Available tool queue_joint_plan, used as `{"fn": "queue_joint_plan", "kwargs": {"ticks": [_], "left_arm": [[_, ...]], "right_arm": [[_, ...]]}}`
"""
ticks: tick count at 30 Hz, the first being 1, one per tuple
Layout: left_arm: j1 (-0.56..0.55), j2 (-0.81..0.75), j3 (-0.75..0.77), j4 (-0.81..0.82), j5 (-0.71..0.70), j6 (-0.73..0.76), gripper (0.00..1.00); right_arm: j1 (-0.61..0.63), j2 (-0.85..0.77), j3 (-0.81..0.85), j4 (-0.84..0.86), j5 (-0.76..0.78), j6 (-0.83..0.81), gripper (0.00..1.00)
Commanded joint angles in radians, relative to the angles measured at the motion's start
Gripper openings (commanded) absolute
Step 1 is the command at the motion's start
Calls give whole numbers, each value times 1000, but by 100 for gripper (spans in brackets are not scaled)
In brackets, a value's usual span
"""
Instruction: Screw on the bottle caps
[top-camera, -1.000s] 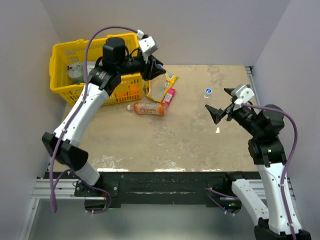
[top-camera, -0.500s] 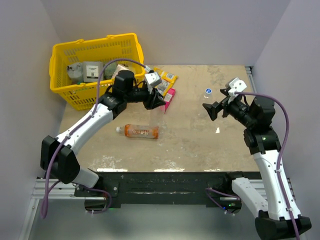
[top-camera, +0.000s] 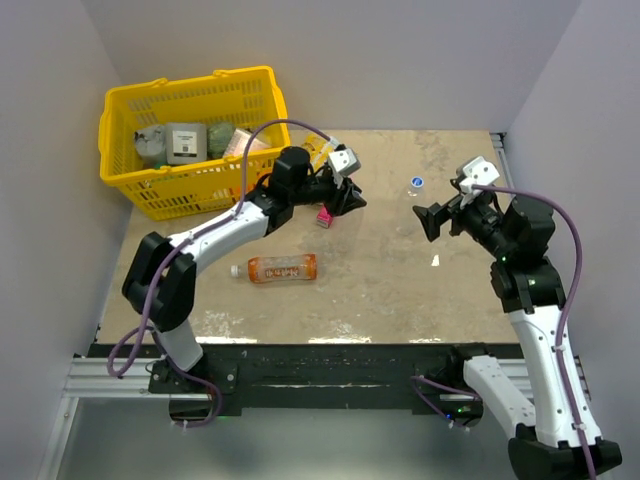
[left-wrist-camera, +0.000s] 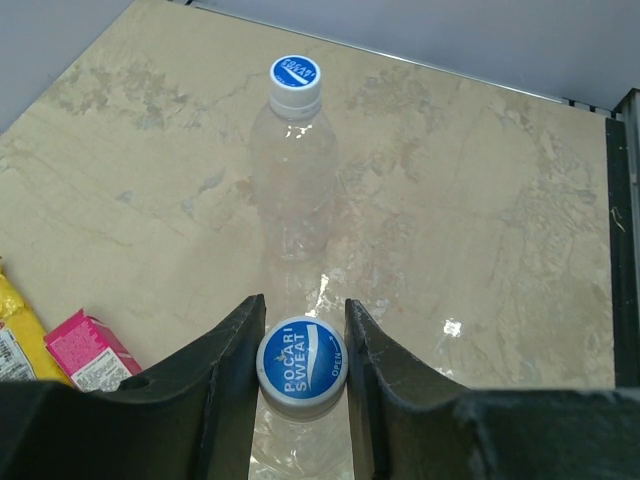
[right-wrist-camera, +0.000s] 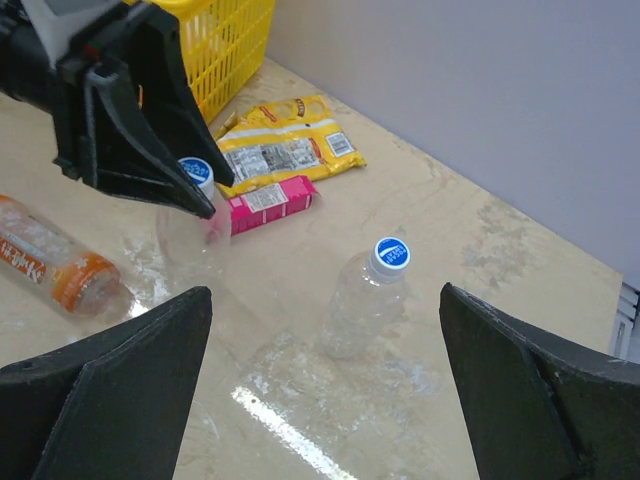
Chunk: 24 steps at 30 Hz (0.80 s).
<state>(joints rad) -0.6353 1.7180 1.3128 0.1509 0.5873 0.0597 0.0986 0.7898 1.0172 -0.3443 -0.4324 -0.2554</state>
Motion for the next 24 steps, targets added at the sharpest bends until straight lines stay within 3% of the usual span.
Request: {"fn": "queue_joint_plan", "kwargs": {"ticks": [1,7,11,24], "left_arm": [[2,81,109,111,-17,-21,0],[2,146,174,148,-27,-43,0],[0,149,175,177,-40,-46,6],[5,157,86,322,-20,-52,15]], "right_arm": [[-14,-15,38,-13,24,-19,99],[-22,-6,38,-9,26,-22,99],[-22,3,34,-1,23,-24,99],[-31,43,49,2,7,-30,99]]}}
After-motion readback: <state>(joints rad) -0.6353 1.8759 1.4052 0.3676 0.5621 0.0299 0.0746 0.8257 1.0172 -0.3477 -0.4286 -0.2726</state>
